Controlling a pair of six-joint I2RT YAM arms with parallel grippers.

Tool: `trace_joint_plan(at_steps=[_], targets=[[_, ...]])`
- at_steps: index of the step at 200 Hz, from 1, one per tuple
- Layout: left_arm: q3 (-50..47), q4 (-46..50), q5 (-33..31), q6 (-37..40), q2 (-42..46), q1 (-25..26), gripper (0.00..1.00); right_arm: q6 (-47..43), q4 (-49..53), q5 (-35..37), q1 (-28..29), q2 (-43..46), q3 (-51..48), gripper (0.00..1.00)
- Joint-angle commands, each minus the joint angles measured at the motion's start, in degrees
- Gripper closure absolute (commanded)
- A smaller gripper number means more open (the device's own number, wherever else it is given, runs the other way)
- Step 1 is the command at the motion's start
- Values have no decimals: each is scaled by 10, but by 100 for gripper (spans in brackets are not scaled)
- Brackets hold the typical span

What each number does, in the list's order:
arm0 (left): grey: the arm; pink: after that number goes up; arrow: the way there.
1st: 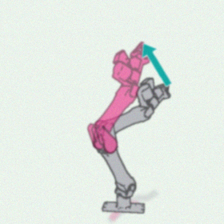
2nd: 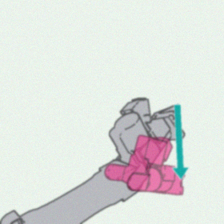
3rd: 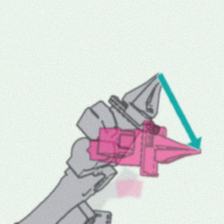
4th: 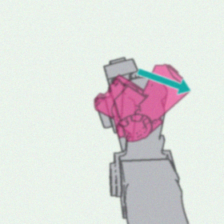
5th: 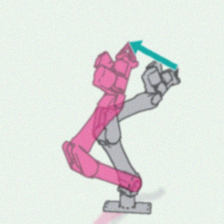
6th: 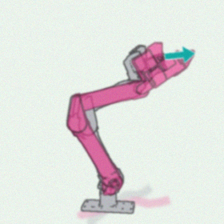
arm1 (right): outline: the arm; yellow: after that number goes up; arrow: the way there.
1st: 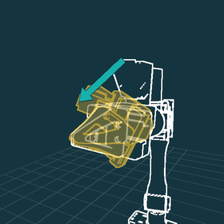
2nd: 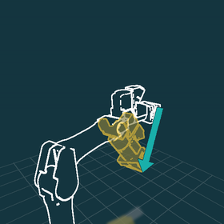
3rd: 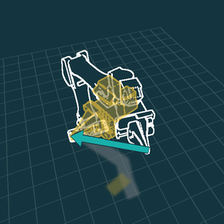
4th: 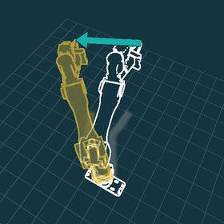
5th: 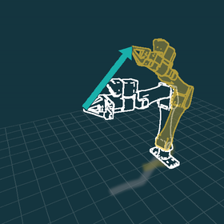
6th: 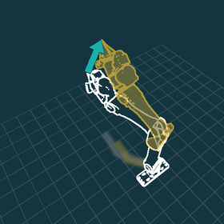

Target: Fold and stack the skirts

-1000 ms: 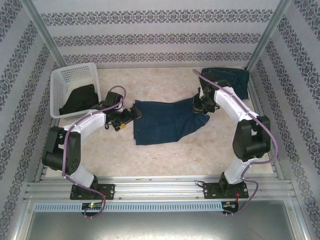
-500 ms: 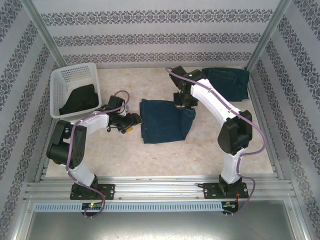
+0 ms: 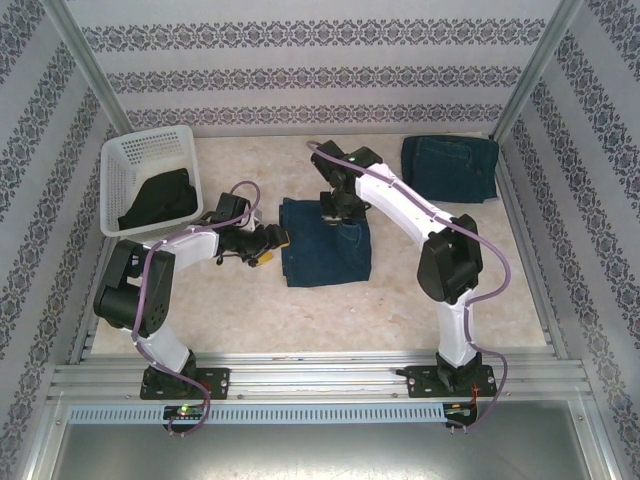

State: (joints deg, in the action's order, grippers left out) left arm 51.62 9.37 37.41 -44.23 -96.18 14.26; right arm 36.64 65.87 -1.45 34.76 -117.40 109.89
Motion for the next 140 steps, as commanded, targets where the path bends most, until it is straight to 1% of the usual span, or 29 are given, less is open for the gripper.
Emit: trace_joint_plan(at_steps=[1,18,31,47,58,70,84,91,97,105,110,117,120,121,126,140], targets=[[-1,10,-18,2,10,4,30,24,-42,-38,10,-27,2,100],[6,29,-40,7,16,3,28,31,-67,-53,13,-42,-3,97],[14,45,-55,10,19,2,27,38,-89,-69,14,-52,-9,92],[18,59,-71,10,23,0,25,44,-107,-70,16,-62,-13,88],[17,62,-76,7,26,-1,25,49,-116,-70,16,-68,-15,83],[15,61,-80,4,27,-1,25,54,-128,-80,17,-71,-18,75],[13,64,-81,3,29,-2,25,58,-153,-112,18,-66,-27,68],[13,67,-84,4,30,-4,25,59,-169,-134,20,-60,-34,60],[12,69,-88,4,33,-6,25,59,-182,-152,22,-53,-40,47],[11,74,-95,3,38,-10,25,60,-194,-177,23,-45,-46,40],[10,77,-101,3,44,-13,24,61,-204,-195,24,-37,-52,33],[7,82,-111,2,53,-18,24,63,-215,-215,24,-28,-61,18],[5,84,-116,1,59,-21,24,65,-219,-218,25,-22,-66,6],[4,84,-117,0,60,-22,24,66,-220,-219,25,-20,-67,4],[0,86,-125,-2,71,-27,23,70,-229,-220,24,-9,-77,2],[-12,88,-147,-4,102,-36,22,77,-273,-220,17,33,-113,2]])
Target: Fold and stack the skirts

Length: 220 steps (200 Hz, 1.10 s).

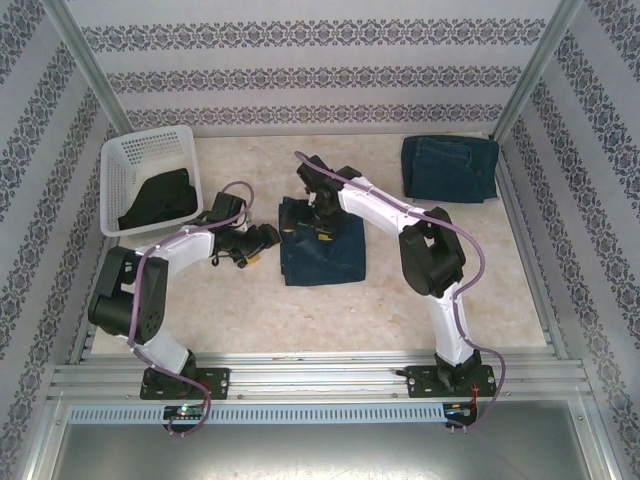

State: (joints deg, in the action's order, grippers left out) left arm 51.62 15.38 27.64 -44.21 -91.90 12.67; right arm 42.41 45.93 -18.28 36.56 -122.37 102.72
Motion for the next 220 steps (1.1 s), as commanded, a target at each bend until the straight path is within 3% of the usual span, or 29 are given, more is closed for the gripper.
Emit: trace_joint_plan(at_steps=[1,20,38,55,72,85,99,112,152,188,220], targets=[[-12,29,-52,-3,62,-20,22,19,-78,-52,-1,86,-45,2],[-6,54,-79,24,95,-17,21,23,-160,-62,-20,140,-99,2],[6,67,-82,48,113,-4,23,16,-200,-19,-44,175,-141,2],[23,61,-83,62,115,32,28,16,-253,-10,-79,182,-180,2],[44,37,-78,64,99,77,33,19,-307,-44,-120,162,-197,3],[64,14,-75,58,79,111,38,19,-315,-89,-145,126,-176,15],[89,-5,-73,50,46,141,42,3,-293,-122,-158,83,-138,35],[115,-14,-72,42,12,162,44,-28,-254,-120,-159,48,-101,56],[144,4,-49,18,-101,186,52,-65,-196,-133,-156,-21,-68,100],[120,74,-125,52,-112,176,54,-52,-191,-73,-163,-10,-148,100],[94,76,-135,79,-106,137,53,16,-249,-38,-162,43,-271,100]])
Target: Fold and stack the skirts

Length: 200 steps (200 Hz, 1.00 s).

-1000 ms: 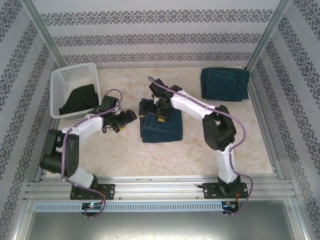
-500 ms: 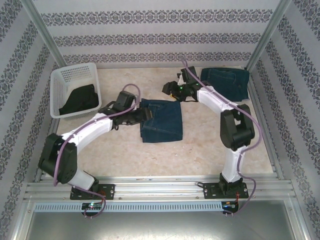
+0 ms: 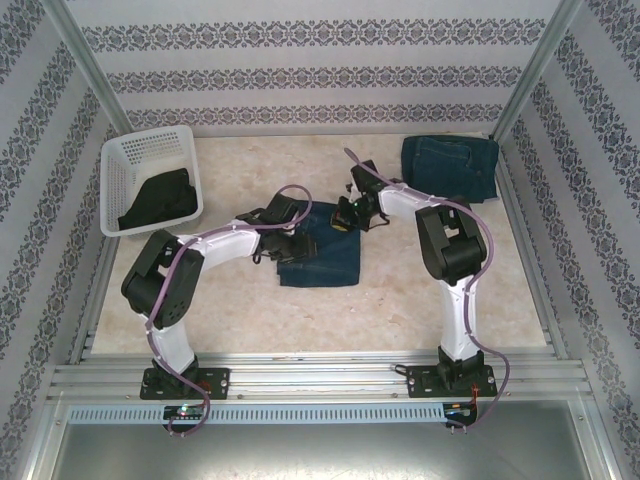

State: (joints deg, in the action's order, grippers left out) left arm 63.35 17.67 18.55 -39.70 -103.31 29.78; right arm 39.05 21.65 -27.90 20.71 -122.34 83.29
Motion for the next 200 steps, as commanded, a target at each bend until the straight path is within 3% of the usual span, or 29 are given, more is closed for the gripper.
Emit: trace_joint_plan(at_steps=[1,44,93,124,146,165,170,172,175,177,200], targets=[[-23,54,-44,35,7,-35,53,53,-10,58,-3,45,-81,100],[30,78,-18,98,-32,-46,51,203,-178,98,38,151,-252,100],[136,99,-48,167,-97,-50,49,368,-311,211,135,221,-347,100],[196,99,-40,177,-124,-56,48,422,-329,290,189,248,-355,99],[210,104,-54,163,-110,-56,46,412,-325,322,191,270,-351,74],[184,97,-82,137,-63,-60,35,359,-299,338,170,303,-347,51],[176,95,-84,131,-47,-62,34,335,-283,343,164,312,-341,38],[172,94,-85,128,-42,-63,33,326,-277,345,161,315,-338,29],[167,94,-87,124,-33,-64,32,311,-267,348,158,321,-334,8],[164,93,-86,121,-27,-65,32,300,-260,351,156,325,-331,4],[129,107,-84,96,29,-70,27,159,-161,428,148,357,-275,2]])
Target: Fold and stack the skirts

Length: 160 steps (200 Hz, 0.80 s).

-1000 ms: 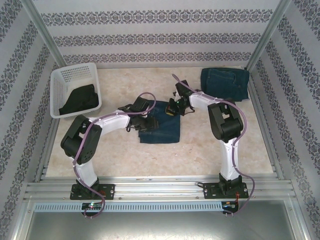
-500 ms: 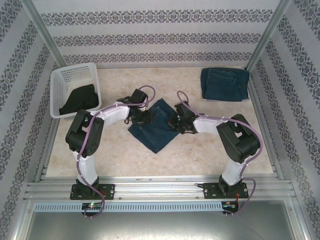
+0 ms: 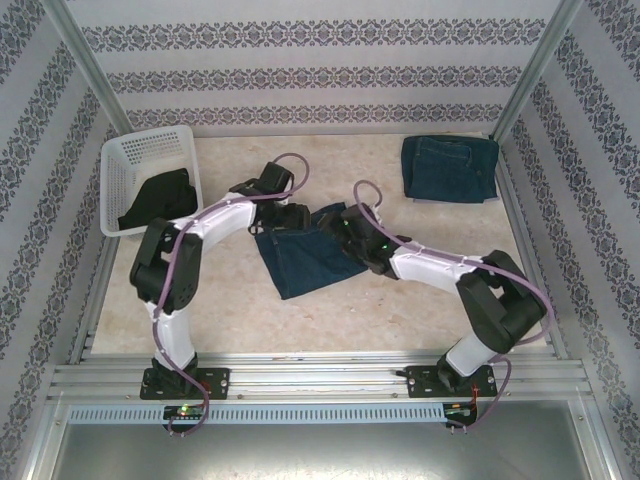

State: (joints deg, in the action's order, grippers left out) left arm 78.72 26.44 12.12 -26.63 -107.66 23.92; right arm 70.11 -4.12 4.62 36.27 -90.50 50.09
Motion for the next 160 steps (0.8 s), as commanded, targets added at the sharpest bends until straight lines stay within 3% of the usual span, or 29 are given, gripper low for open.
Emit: trace_joint_plan(at_steps=[1,32,47,66,77,88,130,160], targets=[[-26,21,-20,-37,74,-12,27,-159,100,108,-7,40,59,2],[-118,-7,-26,-134,154,-11,22,-318,131,198,-24,49,107,2],[-175,-73,26,-196,185,-10,20,-408,73,31,-74,32,113,3],[-215,-135,86,-260,197,2,20,-452,99,-165,-131,-23,168,9],[-226,-160,104,-279,201,14,19,-482,140,-228,-150,-66,203,6],[-233,-190,117,-293,205,27,18,-528,185,-297,-162,-105,237,13],[-273,-267,137,-339,190,39,17,-632,288,-445,-168,-189,300,34],[-285,-216,121,-332,175,29,15,-624,297,-446,-161,-237,324,45]])
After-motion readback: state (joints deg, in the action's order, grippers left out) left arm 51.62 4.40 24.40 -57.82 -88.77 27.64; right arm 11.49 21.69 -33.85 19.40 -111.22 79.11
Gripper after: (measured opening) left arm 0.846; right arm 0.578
